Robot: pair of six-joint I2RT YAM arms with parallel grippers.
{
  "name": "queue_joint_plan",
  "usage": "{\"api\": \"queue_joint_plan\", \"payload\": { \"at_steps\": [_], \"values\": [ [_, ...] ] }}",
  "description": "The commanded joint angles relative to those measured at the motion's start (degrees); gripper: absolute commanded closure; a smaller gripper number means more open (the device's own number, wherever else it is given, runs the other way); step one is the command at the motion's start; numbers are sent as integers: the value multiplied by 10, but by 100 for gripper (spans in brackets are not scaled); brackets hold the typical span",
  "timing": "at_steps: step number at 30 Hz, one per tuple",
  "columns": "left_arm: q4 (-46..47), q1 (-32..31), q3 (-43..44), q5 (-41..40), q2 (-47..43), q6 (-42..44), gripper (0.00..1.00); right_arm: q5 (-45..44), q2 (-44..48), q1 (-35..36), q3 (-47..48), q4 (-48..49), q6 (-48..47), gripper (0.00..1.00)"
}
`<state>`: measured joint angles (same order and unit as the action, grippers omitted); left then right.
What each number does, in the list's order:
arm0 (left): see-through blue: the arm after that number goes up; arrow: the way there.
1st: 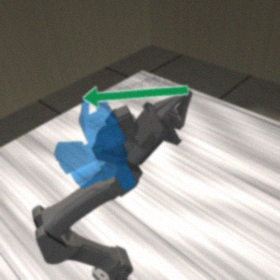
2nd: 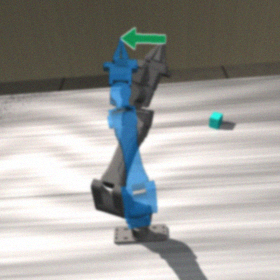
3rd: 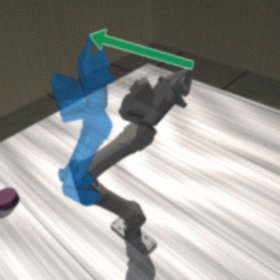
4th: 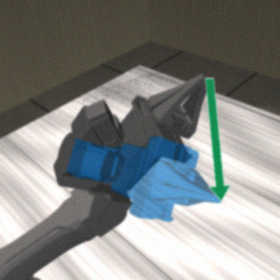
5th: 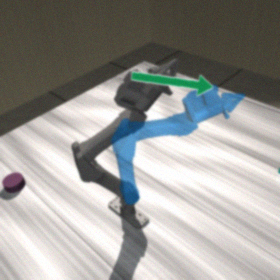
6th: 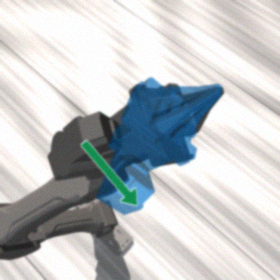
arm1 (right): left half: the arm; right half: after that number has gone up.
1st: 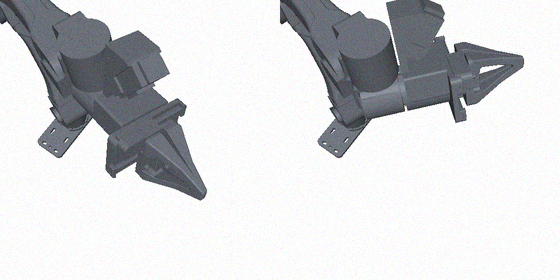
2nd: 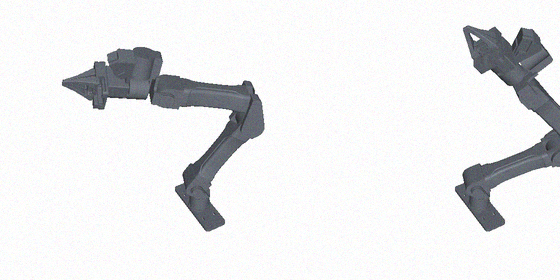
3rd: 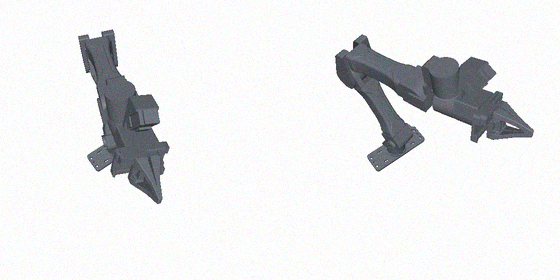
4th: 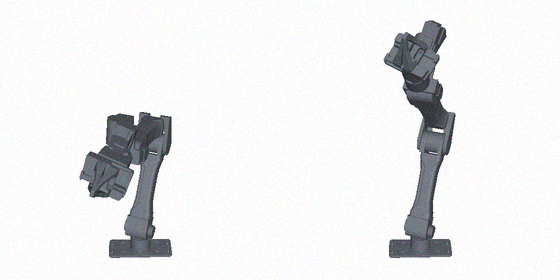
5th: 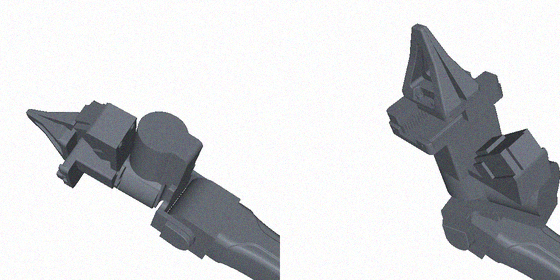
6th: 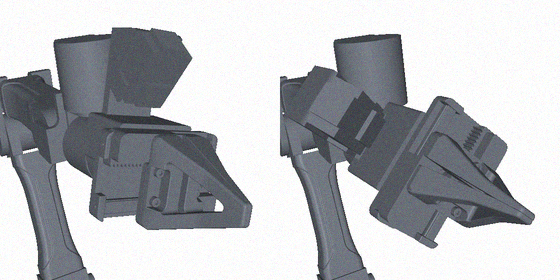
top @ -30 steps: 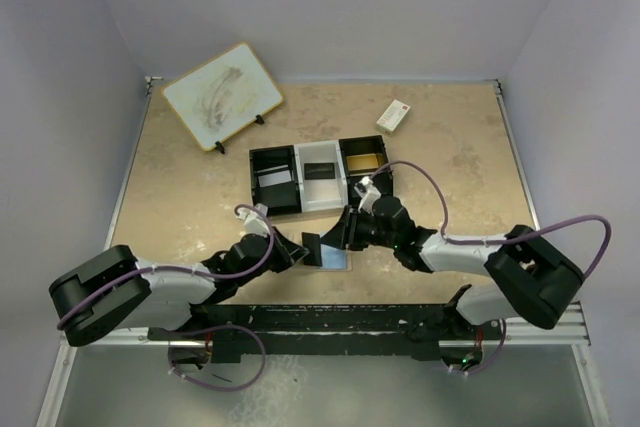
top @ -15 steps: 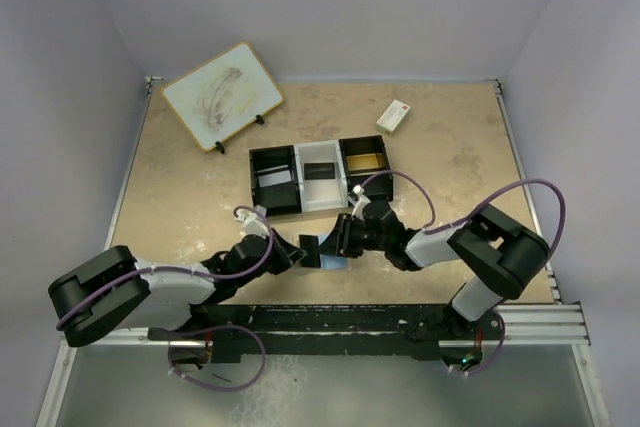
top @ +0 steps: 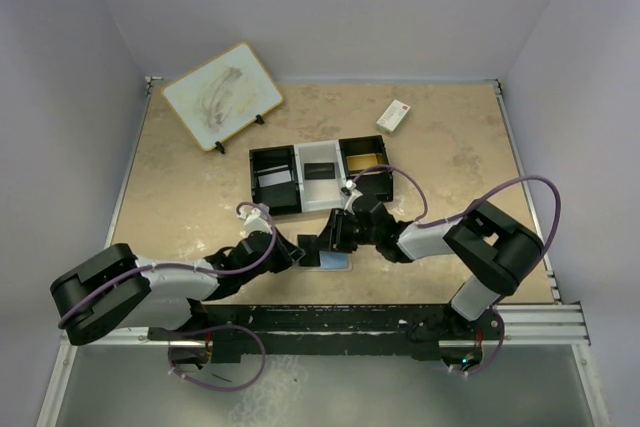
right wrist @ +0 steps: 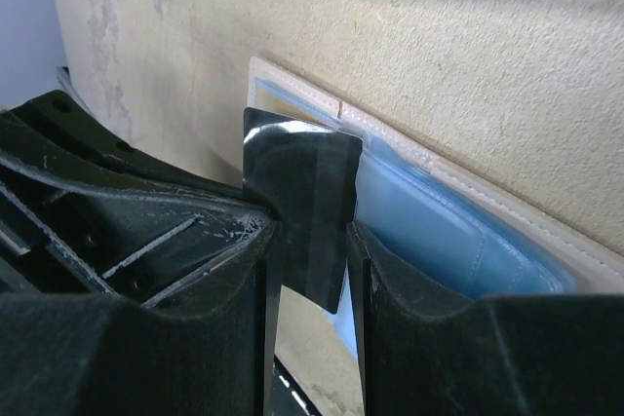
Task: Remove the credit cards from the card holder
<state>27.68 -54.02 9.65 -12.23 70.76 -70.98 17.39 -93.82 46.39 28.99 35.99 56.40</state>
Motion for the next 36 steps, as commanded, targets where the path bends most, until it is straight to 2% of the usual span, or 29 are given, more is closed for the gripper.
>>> {"api": "queue_joint_plan", "payload": {
  "at_steps": [1, 3, 7, 16, 18, 27, 36],
  "values": [
    [-90, 0, 19, -29, 11, 40, 97, -57, -17, 14, 16, -74, -18, 64],
    [-98, 0, 22, -26, 7, 47, 86, -68, -11, 17, 12, -78, -14, 64],
    [-130, 0, 34, -28, -8, 65, 77, -91, 4, 18, 12, -105, -15, 64],
    [-190, 0, 54, -41, -24, 83, 73, -94, -4, 18, 12, -110, -12, 64],
    [-190, 0, 54, -38, -27, 86, 74, -95, -2, 17, 11, -110, -11, 64],
    [-204, 0, 70, -34, 4, 106, 99, -103, 4, 18, 17, -125, -13, 64],
    [-230, 0, 72, -49, 33, 109, 100, -140, 22, 18, 27, -167, -18, 62]
  ]
}}
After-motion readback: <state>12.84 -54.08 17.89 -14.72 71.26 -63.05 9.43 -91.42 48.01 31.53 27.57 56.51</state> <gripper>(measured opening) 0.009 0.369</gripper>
